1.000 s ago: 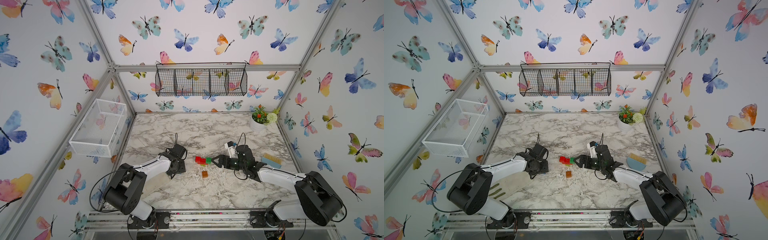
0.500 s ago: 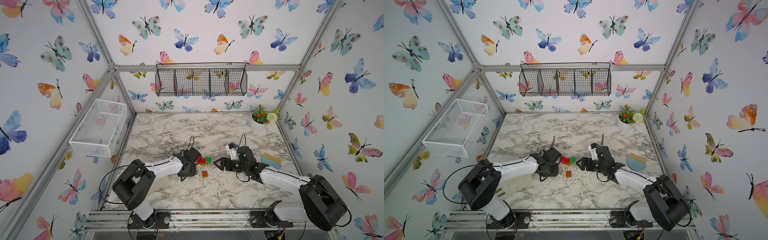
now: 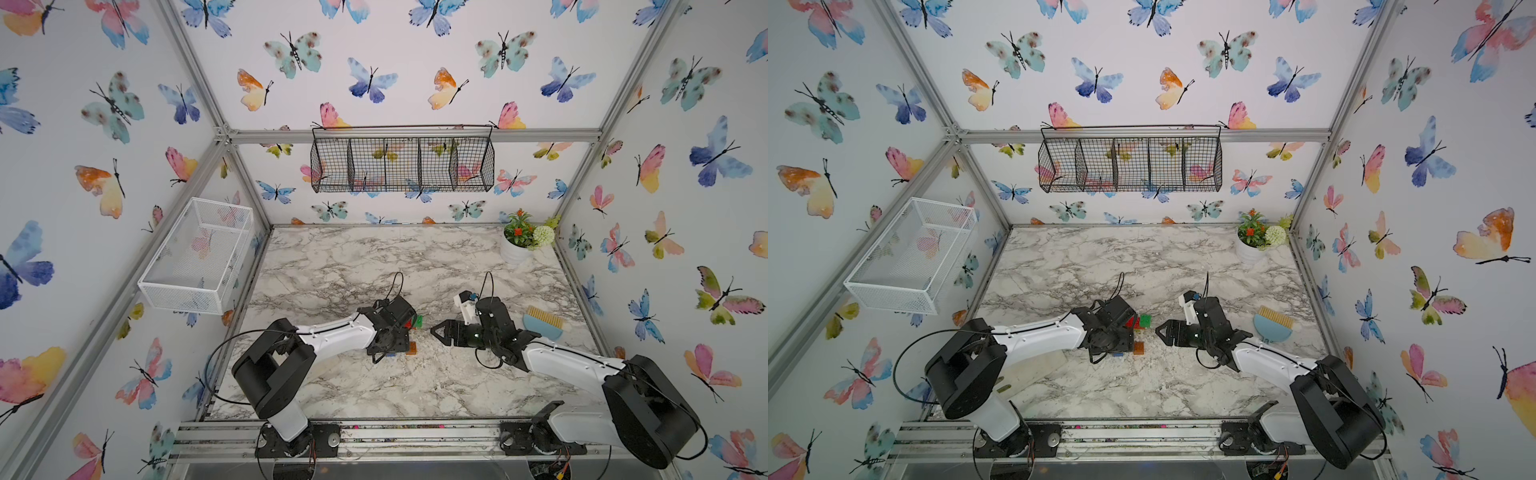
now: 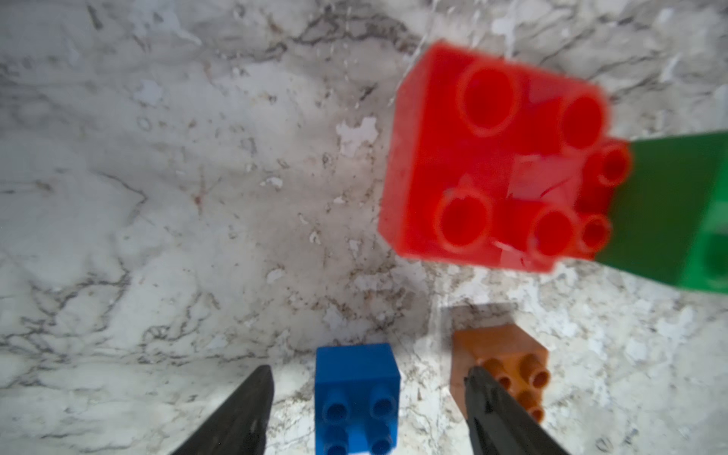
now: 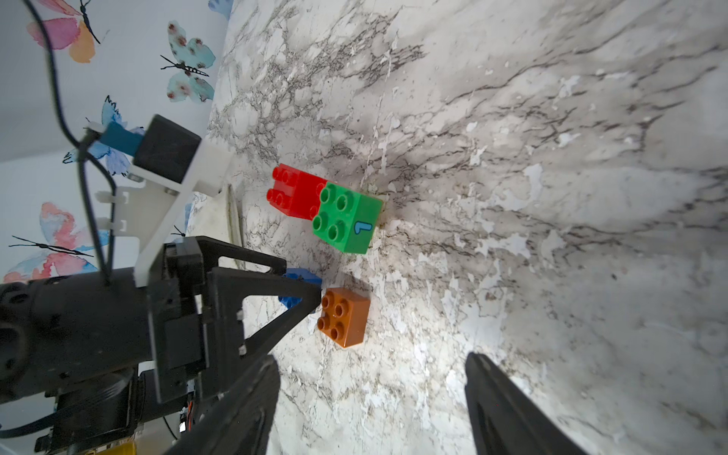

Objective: Assemble the letter v with lego
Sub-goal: Move the lego brick at the center of the board, then adjust the lego brick at the center of the board.

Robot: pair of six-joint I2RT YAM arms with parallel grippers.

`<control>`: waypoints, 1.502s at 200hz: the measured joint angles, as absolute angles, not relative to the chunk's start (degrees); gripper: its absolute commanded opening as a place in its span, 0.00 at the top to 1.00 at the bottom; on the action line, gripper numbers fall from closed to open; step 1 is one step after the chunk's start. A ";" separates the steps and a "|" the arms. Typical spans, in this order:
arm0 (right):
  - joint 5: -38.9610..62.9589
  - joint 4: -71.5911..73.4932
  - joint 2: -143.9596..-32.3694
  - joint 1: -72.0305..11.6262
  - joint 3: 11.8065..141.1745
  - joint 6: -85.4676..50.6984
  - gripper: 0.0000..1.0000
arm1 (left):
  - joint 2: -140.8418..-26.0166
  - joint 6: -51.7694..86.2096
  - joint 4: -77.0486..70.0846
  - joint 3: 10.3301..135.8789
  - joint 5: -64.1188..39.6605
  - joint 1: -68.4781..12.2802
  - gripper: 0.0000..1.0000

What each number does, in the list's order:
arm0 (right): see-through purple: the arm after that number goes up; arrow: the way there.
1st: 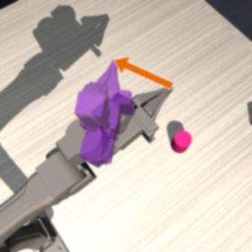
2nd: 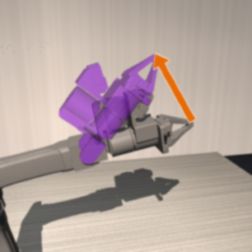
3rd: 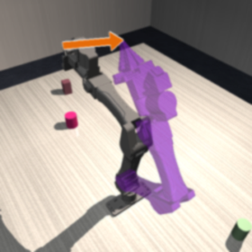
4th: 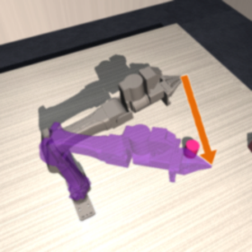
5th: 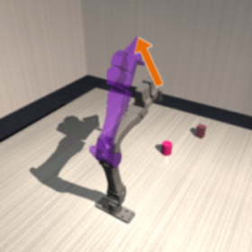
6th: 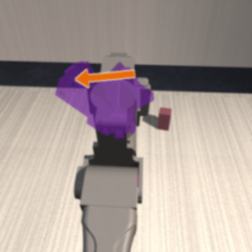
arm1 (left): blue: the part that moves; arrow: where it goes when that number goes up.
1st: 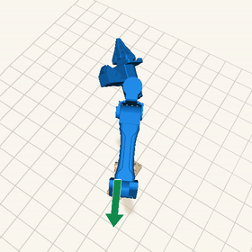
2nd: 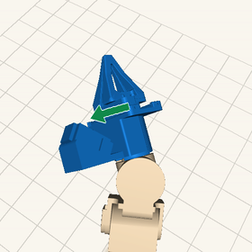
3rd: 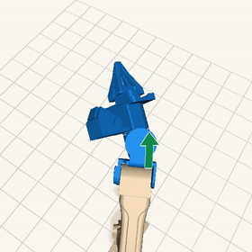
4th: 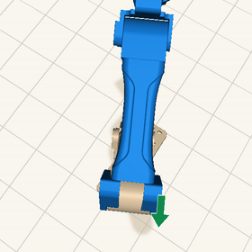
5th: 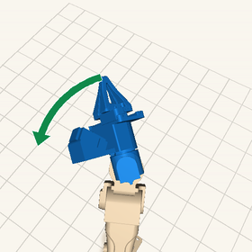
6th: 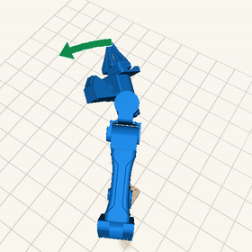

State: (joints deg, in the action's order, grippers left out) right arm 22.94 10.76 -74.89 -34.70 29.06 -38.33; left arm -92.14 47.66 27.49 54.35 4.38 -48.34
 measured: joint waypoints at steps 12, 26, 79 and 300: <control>23.05 10.85 -75.09 -34.70 29.08 -37.87 0.23 | -88.92 47.18 27.46 54.15 4.05 -47.88 0.17; 23.49 10.96 -75.99 -34.87 29.39 -36.14 0.20 | -84.31 46.63 27.00 53.39 3.66 -46.70 0.16; 23.40 8.10 -87.61 -35.62 40.12 -19.75 0.05 | -64.25 43.42 24.05 44.14 0.14 -34.09 0.08; 26.83 10.87 -106.94 -39.48 52.25 1.02 0.38 | -67.29 32.23 24.29 42.76 -3.33 -25.15 0.07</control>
